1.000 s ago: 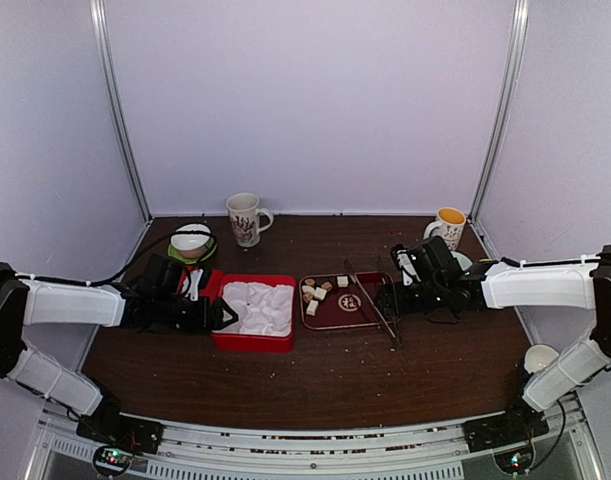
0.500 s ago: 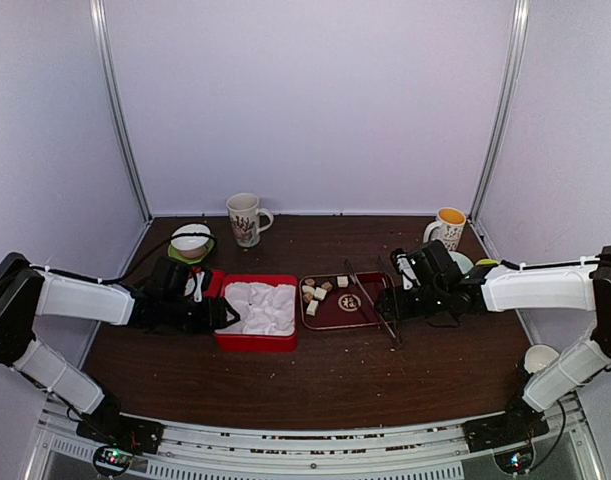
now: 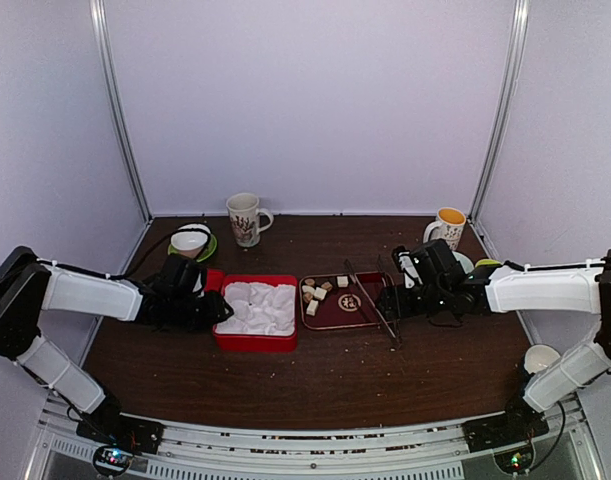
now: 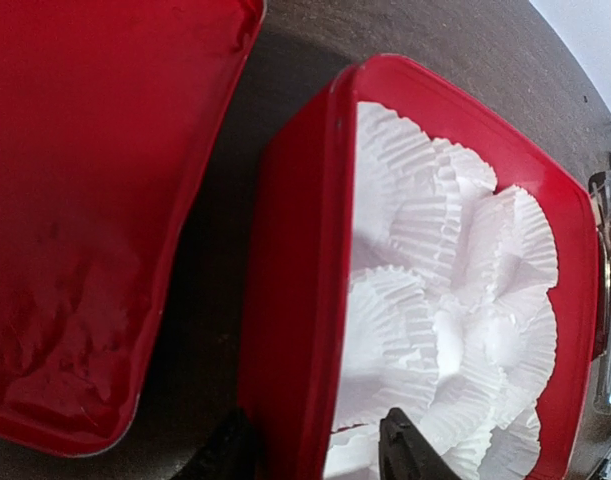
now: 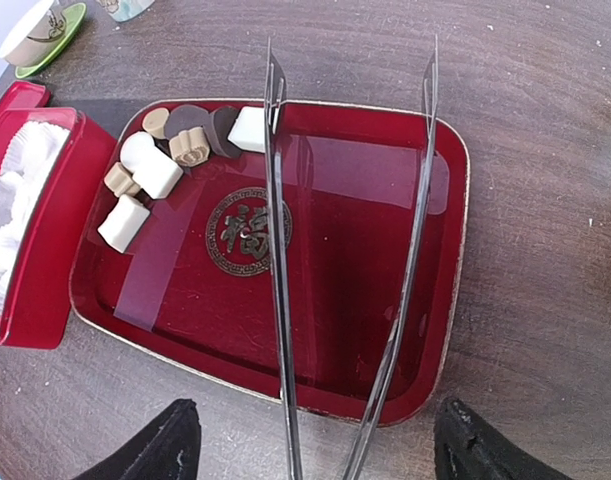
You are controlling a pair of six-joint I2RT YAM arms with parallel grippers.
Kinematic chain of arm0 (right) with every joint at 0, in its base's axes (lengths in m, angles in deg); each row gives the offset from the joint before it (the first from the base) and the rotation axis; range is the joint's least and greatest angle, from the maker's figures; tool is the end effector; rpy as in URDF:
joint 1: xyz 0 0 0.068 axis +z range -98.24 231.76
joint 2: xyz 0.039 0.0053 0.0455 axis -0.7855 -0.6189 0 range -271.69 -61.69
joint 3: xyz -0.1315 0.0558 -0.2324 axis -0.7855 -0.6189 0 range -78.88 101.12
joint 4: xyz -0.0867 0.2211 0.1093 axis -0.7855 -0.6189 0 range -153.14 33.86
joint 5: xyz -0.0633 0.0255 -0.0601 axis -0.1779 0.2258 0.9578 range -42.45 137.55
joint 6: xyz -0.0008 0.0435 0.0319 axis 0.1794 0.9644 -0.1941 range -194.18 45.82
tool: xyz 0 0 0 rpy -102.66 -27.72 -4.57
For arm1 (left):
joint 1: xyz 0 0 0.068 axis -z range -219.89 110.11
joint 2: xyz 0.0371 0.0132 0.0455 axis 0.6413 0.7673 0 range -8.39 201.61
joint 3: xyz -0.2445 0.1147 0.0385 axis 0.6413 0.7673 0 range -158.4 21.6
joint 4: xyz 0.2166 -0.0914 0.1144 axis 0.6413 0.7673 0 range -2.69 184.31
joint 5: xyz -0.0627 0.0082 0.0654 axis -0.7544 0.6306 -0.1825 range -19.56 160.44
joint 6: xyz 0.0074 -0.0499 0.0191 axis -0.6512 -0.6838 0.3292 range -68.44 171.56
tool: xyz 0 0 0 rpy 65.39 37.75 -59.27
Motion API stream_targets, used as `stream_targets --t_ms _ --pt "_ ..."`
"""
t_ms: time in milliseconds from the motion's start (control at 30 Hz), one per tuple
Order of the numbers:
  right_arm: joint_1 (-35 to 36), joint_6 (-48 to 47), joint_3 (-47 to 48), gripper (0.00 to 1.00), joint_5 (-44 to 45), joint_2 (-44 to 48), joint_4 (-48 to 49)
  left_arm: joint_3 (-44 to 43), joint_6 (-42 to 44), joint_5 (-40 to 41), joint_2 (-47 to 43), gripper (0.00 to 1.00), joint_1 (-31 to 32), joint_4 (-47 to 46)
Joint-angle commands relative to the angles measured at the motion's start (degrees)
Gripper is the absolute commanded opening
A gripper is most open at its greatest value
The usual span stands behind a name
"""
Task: Pack the chocolate
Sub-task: Move the packing box to the center of the board.
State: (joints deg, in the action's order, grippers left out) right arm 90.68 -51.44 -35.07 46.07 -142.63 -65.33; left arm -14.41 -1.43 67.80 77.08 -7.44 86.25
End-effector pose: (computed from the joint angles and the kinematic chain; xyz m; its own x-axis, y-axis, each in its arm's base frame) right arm 0.2217 0.1801 0.1949 -0.7671 -0.1226 -0.6297 -0.3743 0.8827 0.2840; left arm 0.2326 -0.1499 0.1475 -0.8284 -0.4187 -0.3721 -0.1659 0.8179 -0.5509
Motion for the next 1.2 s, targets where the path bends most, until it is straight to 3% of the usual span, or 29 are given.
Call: stream_targets --t_ms 0,133,367,800,900,1167 --pt "0.55 -0.07 -0.62 0.81 1.13 1.68 0.46 -1.52 -3.73 3.87 1.27 0.44 0.90 -1.80" --pt "0.63 -0.40 -1.12 0.81 1.24 2.06 0.64 -2.52 -4.33 5.97 1.81 0.41 0.87 -0.70" --pt "2.20 0.81 -1.21 0.80 0.39 -0.10 0.79 -5.46 -5.03 5.02 5.80 0.28 1.06 -1.41" --pt "3.05 1.52 -3.41 0.80 2.59 0.79 0.25 -8.48 -8.21 8.43 8.12 0.21 1.42 -2.71" --pt "3.01 1.47 -3.67 0.81 1.79 0.59 0.67 -10.37 -6.18 7.90 8.88 0.26 1.40 -2.35" --pt "3.86 -1.47 -3.70 0.84 0.11 3.21 4.38 -12.16 1.27 4.92 8.51 0.51 1.46 -1.72"
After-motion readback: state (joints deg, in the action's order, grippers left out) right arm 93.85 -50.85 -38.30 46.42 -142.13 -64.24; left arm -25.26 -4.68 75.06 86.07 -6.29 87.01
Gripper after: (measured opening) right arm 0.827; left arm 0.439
